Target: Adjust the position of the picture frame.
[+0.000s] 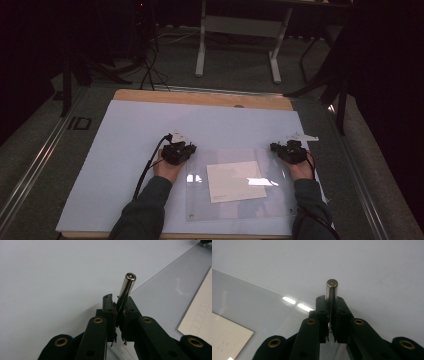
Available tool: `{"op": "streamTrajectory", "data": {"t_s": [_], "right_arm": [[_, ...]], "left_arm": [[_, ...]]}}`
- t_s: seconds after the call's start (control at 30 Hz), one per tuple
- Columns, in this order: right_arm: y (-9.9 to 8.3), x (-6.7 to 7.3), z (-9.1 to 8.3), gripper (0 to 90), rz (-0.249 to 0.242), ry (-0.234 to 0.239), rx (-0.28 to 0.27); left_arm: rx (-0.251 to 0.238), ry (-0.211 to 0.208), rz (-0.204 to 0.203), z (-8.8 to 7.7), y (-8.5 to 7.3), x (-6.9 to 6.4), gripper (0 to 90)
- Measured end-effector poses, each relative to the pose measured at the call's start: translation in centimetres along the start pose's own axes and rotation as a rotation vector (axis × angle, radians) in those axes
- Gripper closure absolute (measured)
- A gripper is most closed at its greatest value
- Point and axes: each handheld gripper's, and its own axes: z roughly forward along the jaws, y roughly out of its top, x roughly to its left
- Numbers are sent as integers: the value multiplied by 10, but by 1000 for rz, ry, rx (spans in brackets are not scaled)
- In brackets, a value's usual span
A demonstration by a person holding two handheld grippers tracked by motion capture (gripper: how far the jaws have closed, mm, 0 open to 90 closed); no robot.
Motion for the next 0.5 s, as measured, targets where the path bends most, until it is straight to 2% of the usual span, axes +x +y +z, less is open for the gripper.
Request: {"op": "streamTrajectory", "data": {"t_s": [0.03,0.13,0.23,0.37,0.4,0.5], "right_arm": [[0,-1,0,839,18,7,-2],[0,-1,0,839,19,7,-1],[3,1,-3,840,20,13,24],[5,4,-3,836,37,17,12],[6,6,-2,837,35,13,13],[9,8,-1,835,37,17,13]], "left_arm": [[-2,1,-10,0,0,0,839],[-1,2,-12,0,0,0,839],[-4,-5,-31,-1,1,3,838],[-15,16,-58,-3,2,4,834],[-16,39,-69,-4,3,6,834],[-19,44,-79,-6,3,10,833]]}}
